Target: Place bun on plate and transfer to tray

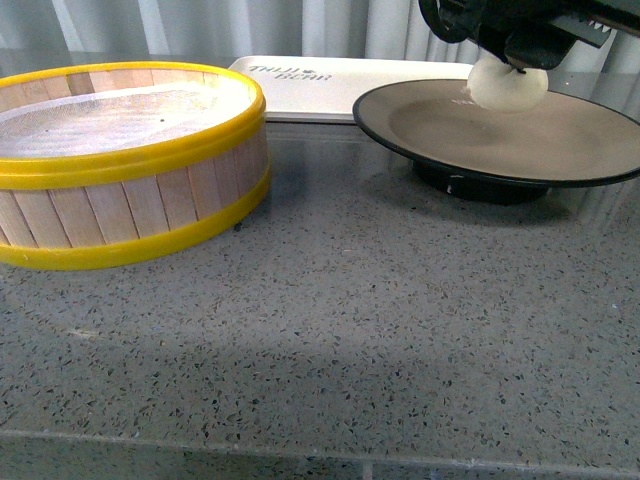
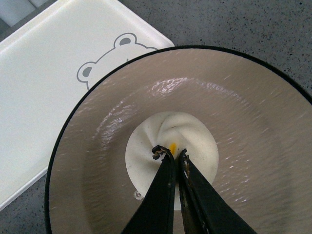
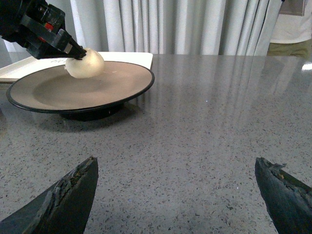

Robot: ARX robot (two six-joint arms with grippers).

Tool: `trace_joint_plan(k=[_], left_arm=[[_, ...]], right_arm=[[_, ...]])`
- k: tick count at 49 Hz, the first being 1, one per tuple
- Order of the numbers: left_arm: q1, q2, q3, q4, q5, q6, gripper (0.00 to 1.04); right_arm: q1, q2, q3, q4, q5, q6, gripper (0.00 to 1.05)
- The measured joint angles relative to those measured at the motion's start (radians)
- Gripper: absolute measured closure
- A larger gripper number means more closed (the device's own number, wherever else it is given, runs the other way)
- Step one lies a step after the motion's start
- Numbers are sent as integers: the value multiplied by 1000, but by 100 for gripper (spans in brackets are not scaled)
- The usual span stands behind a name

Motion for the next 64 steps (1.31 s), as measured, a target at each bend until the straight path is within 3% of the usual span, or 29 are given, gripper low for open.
trace_joint_plan(k=[29, 64], left_arm=[[-4, 27, -46, 20, -26, 28, 100], [10, -3, 18, -26, -5, -6, 13]], right_arm=[[0, 0, 0, 0, 0, 0, 8], [0, 0, 0, 0, 0, 0, 8]])
